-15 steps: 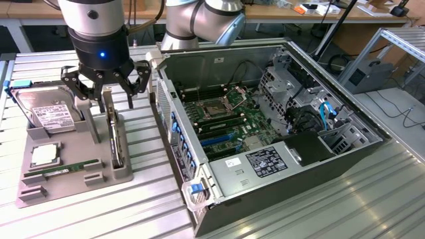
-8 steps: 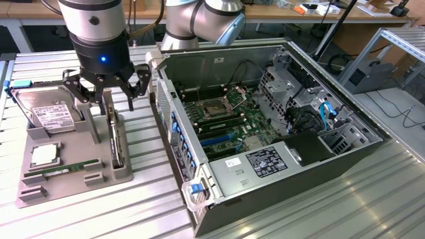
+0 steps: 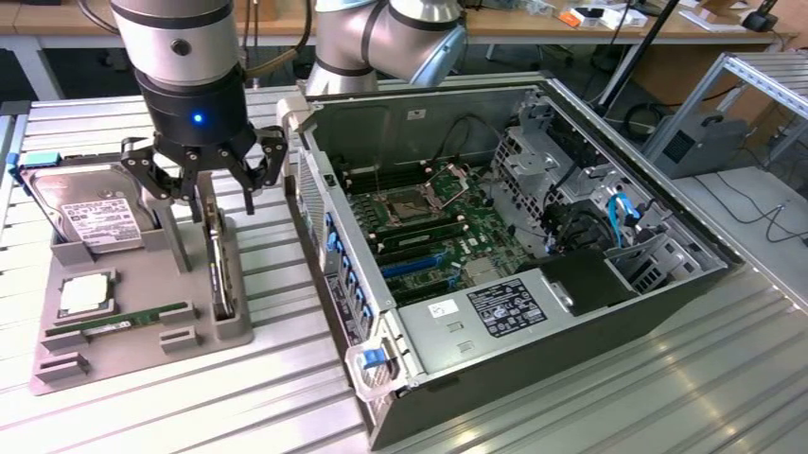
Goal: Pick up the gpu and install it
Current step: 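Pick up the gpu and move the gpu toward the slot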
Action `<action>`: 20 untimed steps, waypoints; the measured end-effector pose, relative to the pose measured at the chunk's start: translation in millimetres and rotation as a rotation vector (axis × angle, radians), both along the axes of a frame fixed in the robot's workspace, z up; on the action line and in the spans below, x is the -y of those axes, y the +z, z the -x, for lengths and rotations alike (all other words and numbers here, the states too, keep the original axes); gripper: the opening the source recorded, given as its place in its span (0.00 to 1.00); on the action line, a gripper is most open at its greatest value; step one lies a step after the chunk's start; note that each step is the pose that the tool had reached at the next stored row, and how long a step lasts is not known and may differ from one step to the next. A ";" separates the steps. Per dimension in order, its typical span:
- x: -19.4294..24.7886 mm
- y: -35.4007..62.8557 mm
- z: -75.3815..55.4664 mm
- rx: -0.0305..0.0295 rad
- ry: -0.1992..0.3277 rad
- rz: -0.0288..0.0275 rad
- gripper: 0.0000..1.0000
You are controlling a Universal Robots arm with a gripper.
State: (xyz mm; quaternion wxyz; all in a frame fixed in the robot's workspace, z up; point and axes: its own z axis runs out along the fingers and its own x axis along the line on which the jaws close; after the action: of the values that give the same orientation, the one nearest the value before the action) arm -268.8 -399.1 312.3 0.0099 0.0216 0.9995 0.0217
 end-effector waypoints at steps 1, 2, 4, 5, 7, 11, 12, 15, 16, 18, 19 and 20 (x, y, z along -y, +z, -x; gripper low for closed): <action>0.0 -1.2 0.0 0.0001 0.000 -0.0001 0.57; 0.0 -1.7 0.0 0.0000 0.000 -0.0001 0.57; 0.0 -3.7 0.0 0.0000 0.000 0.0000 0.57; 0.0 -4.5 0.0 0.0000 0.000 0.0000 0.57; 0.0 -5.7 0.0 0.0000 0.000 -0.0001 0.57; 0.0 -9.3 0.0 0.0000 0.000 0.0000 0.57; 0.0 -10.1 0.0 0.0000 0.000 -0.0001 0.57; 0.0 -12.6 0.0 0.0000 0.000 0.0000 0.57; 0.0 -13.4 0.0 0.0000 0.000 0.0000 0.57; 0.0 -15.2 0.0 0.0001 0.000 -0.0001 0.57; 0.0 -16.0 0.0 0.0000 0.000 0.0000 0.57; 0.0 -16.9 0.0 0.0000 0.000 -0.0001 0.57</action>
State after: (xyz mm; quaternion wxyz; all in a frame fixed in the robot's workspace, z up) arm -268.8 -399.1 295.3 0.0099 0.0216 0.9995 0.0218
